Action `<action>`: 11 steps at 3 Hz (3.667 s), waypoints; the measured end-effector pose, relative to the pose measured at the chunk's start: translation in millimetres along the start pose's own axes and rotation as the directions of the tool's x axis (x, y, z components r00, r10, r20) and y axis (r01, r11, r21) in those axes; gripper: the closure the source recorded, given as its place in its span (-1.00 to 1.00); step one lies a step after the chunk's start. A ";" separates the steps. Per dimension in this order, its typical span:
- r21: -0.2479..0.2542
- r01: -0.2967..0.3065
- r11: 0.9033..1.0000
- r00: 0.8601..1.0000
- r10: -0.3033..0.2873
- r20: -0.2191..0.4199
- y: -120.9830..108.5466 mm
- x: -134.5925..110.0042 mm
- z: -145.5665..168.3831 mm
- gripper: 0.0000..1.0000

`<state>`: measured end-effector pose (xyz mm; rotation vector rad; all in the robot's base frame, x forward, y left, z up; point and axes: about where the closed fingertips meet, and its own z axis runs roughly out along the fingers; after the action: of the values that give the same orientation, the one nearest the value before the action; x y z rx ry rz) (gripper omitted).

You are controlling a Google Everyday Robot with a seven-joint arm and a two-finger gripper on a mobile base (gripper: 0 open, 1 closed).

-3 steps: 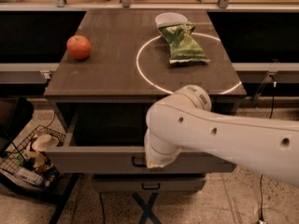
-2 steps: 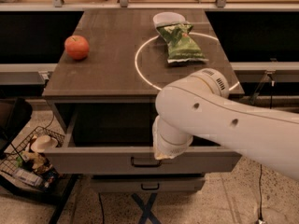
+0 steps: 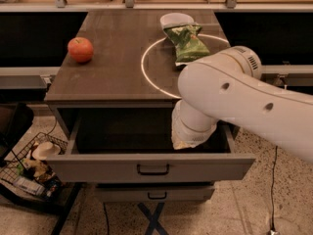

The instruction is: Open top drawer

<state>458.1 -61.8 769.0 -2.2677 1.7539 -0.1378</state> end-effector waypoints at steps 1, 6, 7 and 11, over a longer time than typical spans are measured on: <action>0.029 -0.011 1.000 1.000 0.011 -0.017 -19.2 14.6 4.9 1.00; 0.039 -0.191 0.981 0.979 0.194 -0.058 -38.9 89.2 76.9 1.00; 0.001 -0.198 0.980 0.978 0.198 -0.066 -23.7 89.8 80.4 1.00; -0.159 -0.252 0.955 0.968 0.248 -0.044 54.4 81.0 88.2 1.00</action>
Offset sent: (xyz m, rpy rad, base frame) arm 0.0830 -0.0241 -0.0245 -0.0054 -0.0728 -0.0889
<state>449.5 -138.5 662.6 -2.1319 2.1170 0.0307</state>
